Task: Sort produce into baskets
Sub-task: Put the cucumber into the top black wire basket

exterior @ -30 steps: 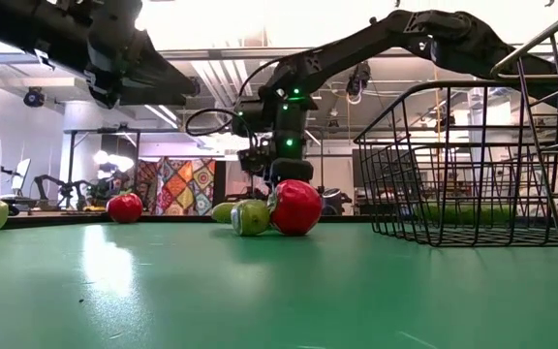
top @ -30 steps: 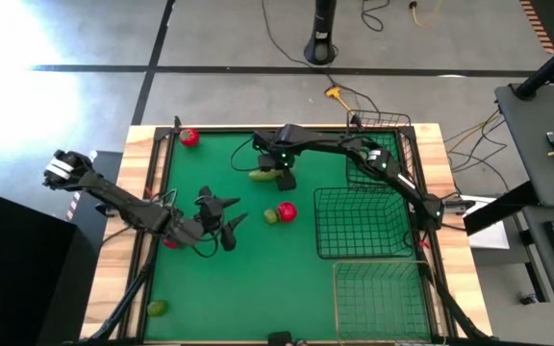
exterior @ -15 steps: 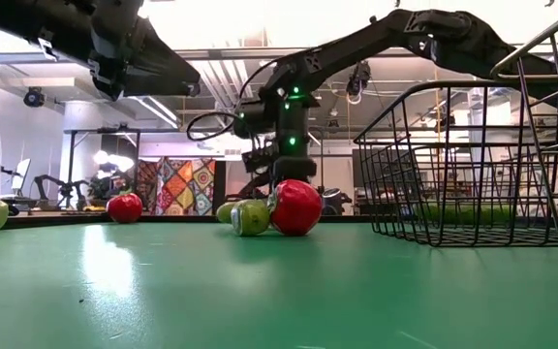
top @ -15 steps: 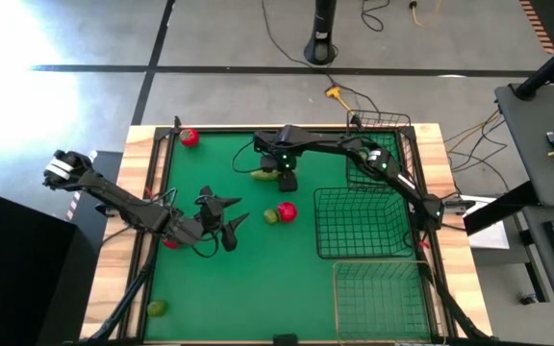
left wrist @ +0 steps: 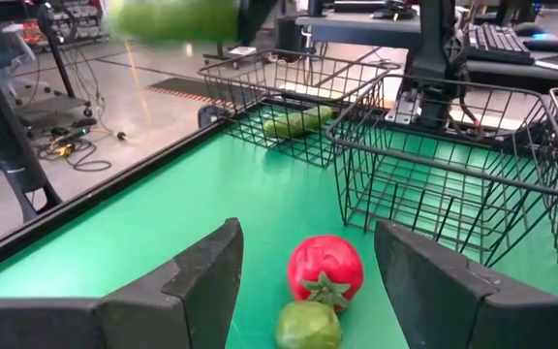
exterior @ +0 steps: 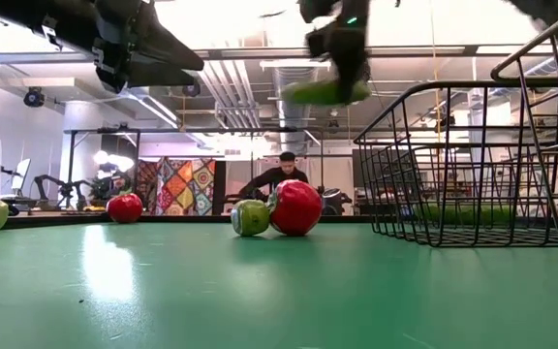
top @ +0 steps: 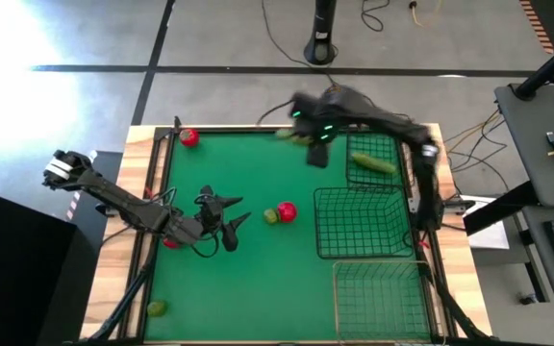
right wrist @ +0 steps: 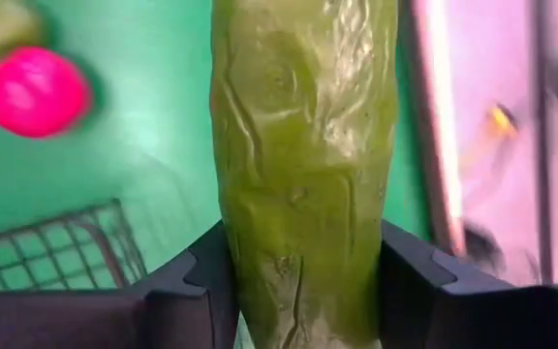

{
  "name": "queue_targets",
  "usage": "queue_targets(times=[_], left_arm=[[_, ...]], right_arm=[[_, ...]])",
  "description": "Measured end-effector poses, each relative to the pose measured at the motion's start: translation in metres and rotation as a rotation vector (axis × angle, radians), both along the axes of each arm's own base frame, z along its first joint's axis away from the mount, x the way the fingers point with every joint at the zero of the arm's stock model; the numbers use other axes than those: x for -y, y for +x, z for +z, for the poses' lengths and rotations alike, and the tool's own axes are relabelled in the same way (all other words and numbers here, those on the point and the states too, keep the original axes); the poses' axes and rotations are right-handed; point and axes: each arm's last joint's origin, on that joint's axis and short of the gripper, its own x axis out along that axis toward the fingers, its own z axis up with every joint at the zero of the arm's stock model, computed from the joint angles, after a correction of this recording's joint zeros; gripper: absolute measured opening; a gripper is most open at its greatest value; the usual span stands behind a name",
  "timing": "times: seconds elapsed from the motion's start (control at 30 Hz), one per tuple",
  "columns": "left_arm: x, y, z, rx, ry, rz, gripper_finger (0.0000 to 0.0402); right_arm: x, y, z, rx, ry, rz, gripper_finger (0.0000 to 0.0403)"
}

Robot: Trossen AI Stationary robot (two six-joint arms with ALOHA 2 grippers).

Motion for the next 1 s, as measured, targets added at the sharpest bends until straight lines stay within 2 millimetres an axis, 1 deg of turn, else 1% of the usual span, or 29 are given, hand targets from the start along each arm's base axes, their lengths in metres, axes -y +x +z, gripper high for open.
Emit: queue_targets(times=[0.07,0.1,0.2,0.3,0.43,0.53,0.63,0.73,0.83,1.0], left_arm=[[0.000,0.000,0.000,-0.001,0.001,0.000,0.0217],[0.000,0.000,-0.001,-0.003,0.001,0.000,0.0216],[0.000,0.000,-0.002,-0.007,0.005,-0.001,0.0217],[0.000,0.001,-0.003,-0.025,0.027,-0.005,0.0217],[0.001,0.002,-0.003,-0.053,0.076,-0.017,0.0217],[0.001,0.004,0.002,-0.052,0.095,-0.022,0.0217],[0.002,0.005,0.006,-0.052,0.110,-0.027,0.0217],[0.002,0.006,0.008,-0.053,0.121,-0.030,0.0217],[0.003,0.006,0.009,-0.056,0.132,-0.032,0.0217],[0.003,0.006,0.009,-0.059,0.135,-0.033,0.0217]], right_arm=[[-0.001,-0.029,0.013,0.003,-0.039,-0.122,0.0161],[-0.001,-0.044,0.016,0.003,-0.050,-0.184,0.0161],[-0.005,-0.089,0.015,-0.019,-0.075,-0.362,0.0161],[-0.006,-0.127,-0.002,-0.047,-0.065,-0.519,0.0161],[-0.004,-0.162,-0.036,-0.092,-0.023,-0.682,0.0161],[0.005,-0.177,-0.061,-0.104,0.064,-0.797,0.0161],[0.020,-0.182,-0.084,-0.097,0.148,-0.890,0.0161],[0.041,-0.185,-0.104,-0.106,0.251,-0.974,0.0161],[0.058,-0.186,-0.123,-0.173,0.335,-1.001,0.0161],[0.076,-0.181,-0.148,-0.266,0.403,-0.960,0.0168]])
